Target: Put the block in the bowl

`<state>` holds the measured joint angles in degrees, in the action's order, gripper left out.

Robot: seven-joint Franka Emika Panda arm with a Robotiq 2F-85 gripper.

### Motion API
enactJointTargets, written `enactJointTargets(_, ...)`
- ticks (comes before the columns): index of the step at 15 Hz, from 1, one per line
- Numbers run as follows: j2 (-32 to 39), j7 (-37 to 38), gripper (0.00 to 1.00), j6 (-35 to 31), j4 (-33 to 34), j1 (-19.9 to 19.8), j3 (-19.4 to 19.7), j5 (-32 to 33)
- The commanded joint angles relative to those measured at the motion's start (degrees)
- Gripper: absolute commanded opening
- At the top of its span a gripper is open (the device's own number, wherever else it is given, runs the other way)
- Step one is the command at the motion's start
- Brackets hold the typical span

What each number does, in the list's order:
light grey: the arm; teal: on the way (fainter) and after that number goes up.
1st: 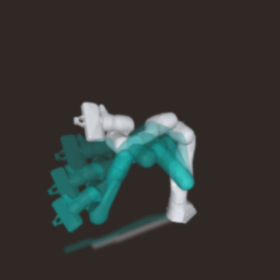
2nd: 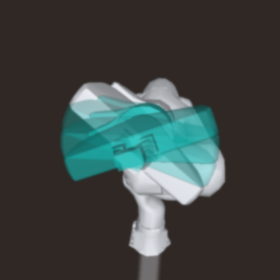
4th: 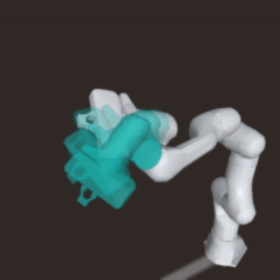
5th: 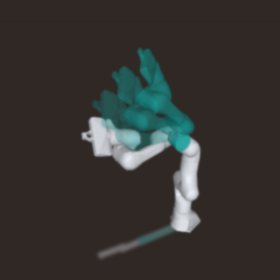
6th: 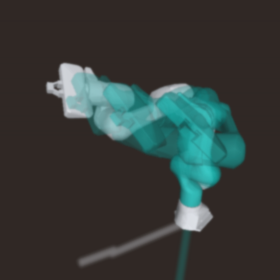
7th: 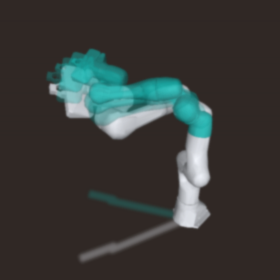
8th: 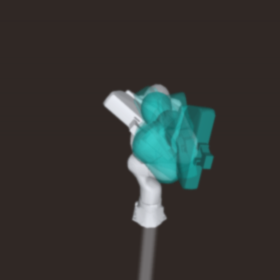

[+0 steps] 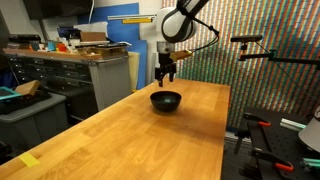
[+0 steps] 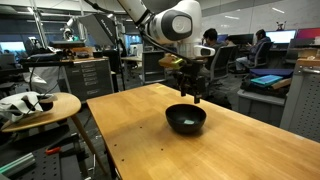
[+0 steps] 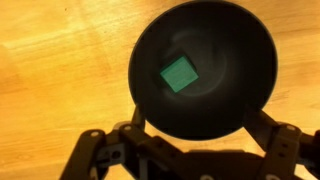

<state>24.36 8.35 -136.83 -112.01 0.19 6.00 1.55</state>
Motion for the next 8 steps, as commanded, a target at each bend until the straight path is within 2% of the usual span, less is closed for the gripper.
enactJointTargets(1,-2.0,-3.7,1.00,5.6,2.4,-2.1,-2.9,-4.2)
enactJointTargets(5,-2.0,-6.1,1.00,8.3,5.7,-2.9,-4.7,-8.1)
enactJointTargets(6,-1.2,-3.4,1.00,5.8,3.9,-1.6,-3.3,-5.3)
enactJointTargets(8,-1.2,-4.2,1.00,6.5,5.0,-1.8,-3.8,-6.4)
